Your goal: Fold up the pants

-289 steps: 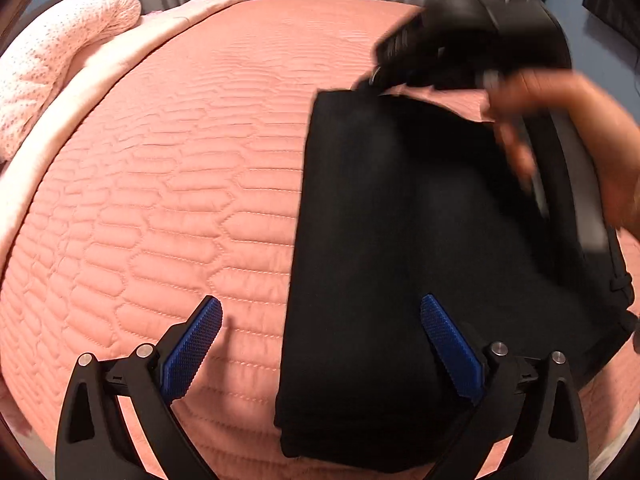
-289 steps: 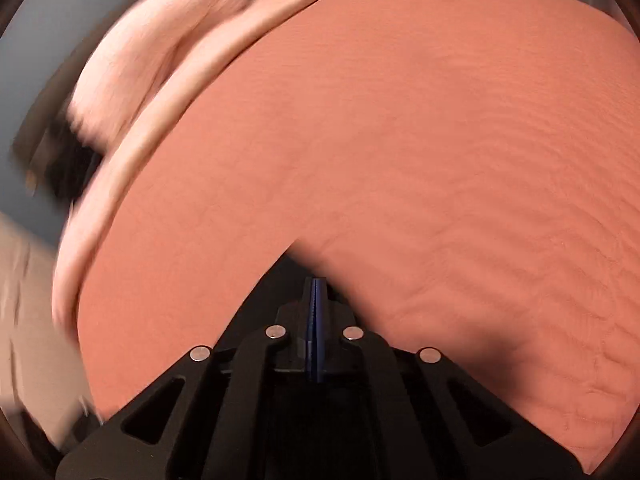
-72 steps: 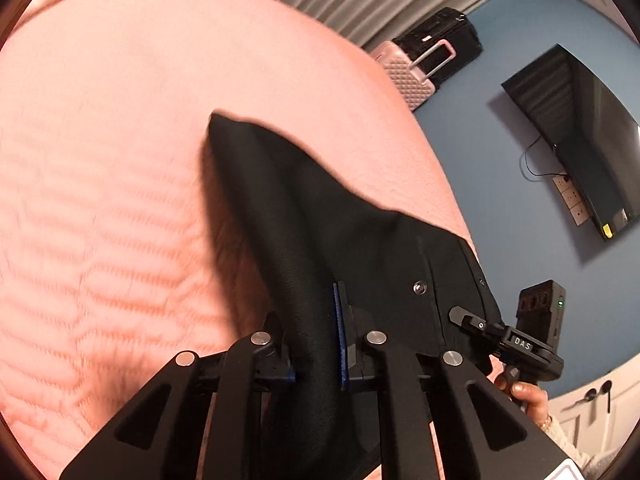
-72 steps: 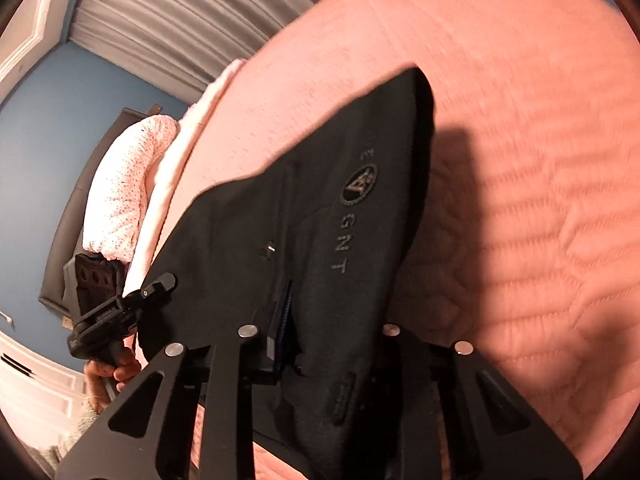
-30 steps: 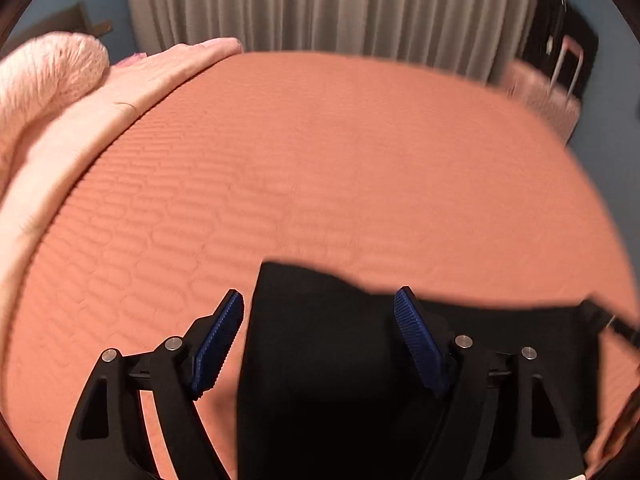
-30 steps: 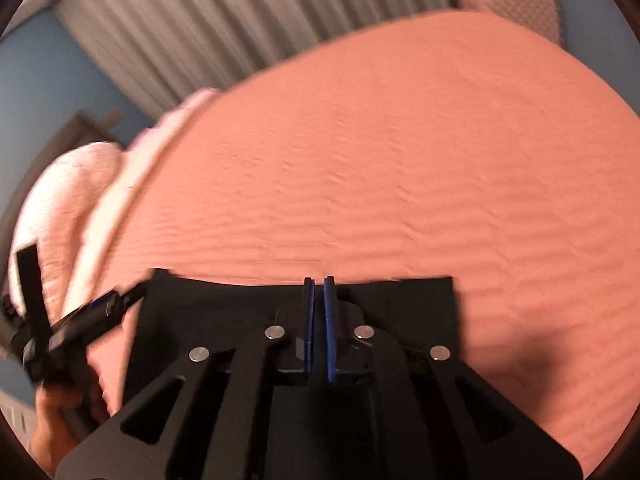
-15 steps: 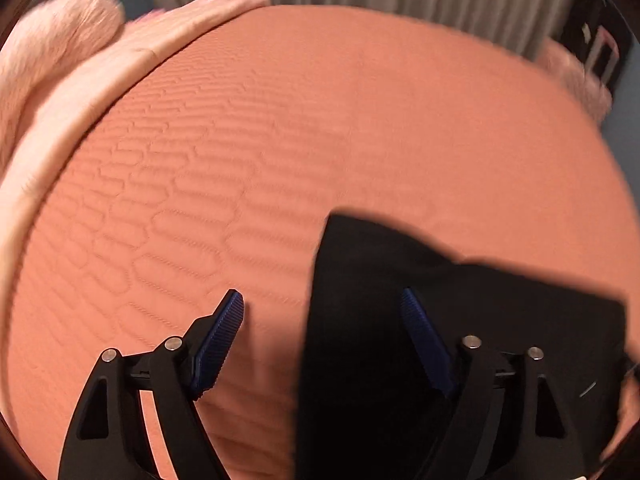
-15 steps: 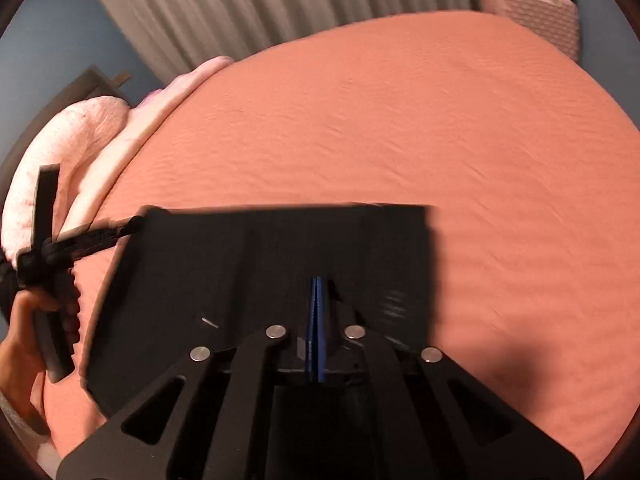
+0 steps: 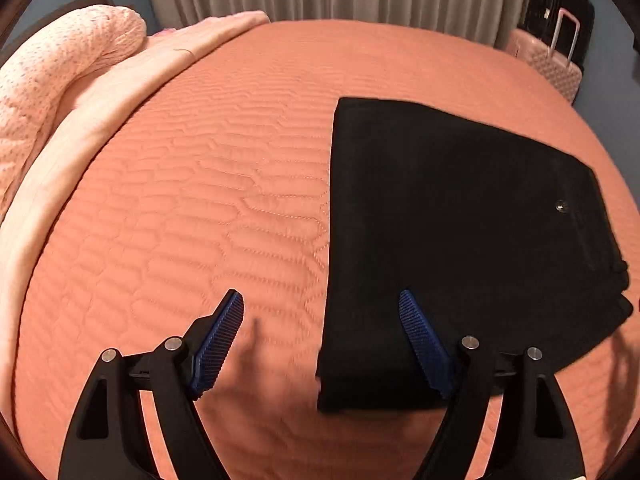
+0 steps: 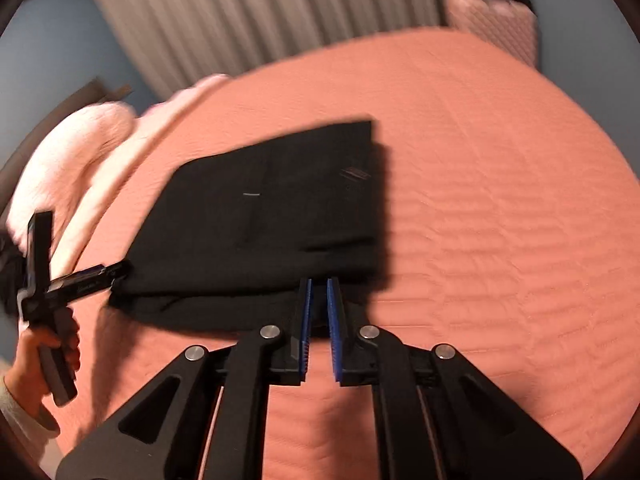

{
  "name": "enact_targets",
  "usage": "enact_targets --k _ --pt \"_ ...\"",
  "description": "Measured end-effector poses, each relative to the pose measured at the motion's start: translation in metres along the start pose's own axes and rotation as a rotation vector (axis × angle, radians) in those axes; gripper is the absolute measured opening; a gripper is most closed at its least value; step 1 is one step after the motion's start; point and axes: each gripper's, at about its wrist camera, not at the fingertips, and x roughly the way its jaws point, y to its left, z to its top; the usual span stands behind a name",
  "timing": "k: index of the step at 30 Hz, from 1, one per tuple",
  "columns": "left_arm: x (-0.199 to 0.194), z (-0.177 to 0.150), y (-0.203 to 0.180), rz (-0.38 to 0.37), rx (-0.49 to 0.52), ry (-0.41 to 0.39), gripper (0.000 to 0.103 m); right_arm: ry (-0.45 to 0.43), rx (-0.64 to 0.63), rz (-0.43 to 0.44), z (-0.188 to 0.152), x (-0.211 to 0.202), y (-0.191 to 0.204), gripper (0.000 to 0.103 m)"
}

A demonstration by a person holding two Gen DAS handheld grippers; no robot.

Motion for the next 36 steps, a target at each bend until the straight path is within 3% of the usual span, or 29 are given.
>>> enact_targets --k 3,6,8,11,12,14,16,18,26,31,33,36 --pt "0.002 -0.022 -0.014 0.071 0.099 0.034 0.083 0.204 -0.035 -0.101 -0.027 0.039 -0.006 0.008" --pt "-0.035 -0.03 -0.015 0.138 0.093 -0.001 0.081 0.145 0.021 -0.146 -0.038 -0.004 -0.005 0.012" --pt "-0.067 -0.032 -0.023 0.123 0.115 -0.068 0.085 0.078 0.032 -0.131 -0.034 -0.031 0.002 0.012" --pt "-0.08 -0.031 -0.036 0.1 0.114 -0.072 0.087 0.034 0.057 -0.095 -0.014 -0.042 0.008 0.012" --pt "-0.08 -0.032 -0.041 0.106 0.109 -0.054 0.087 0.031 0.073 -0.088 -0.009 -0.043 0.008 0.017" --pt "-0.082 -0.031 -0.047 0.11 0.114 -0.034 0.087 0.012 0.1 -0.1 0.007 -0.046 0.0 0.036" --pt "-0.085 -0.025 -0.046 0.128 0.139 -0.061 0.087 -0.041 0.105 -0.099 0.017 -0.058 0.011 0.065" --pt "-0.095 -0.024 -0.054 0.147 0.156 -0.085 0.087 -0.084 0.074 -0.095 0.007 -0.065 0.033 0.075" --pt "-0.102 -0.018 -0.058 0.146 0.165 -0.086 0.087 -0.097 0.02 -0.075 0.021 -0.067 0.06 0.077" --pt "-0.084 -0.012 -0.05 0.128 0.148 -0.058 0.088 -0.067 0.005 -0.088 0.023 -0.044 0.046 0.092" --pt "-0.068 -0.01 -0.033 0.088 0.088 -0.013 0.088 -0.033 0.037 -0.082 0.023 -0.026 0.029 0.092" --pt "-0.032 -0.008 0.009 -0.01 -0.089 0.083 0.088 0.02 0.12 -0.057 0.022 0.001 -0.006 0.092"
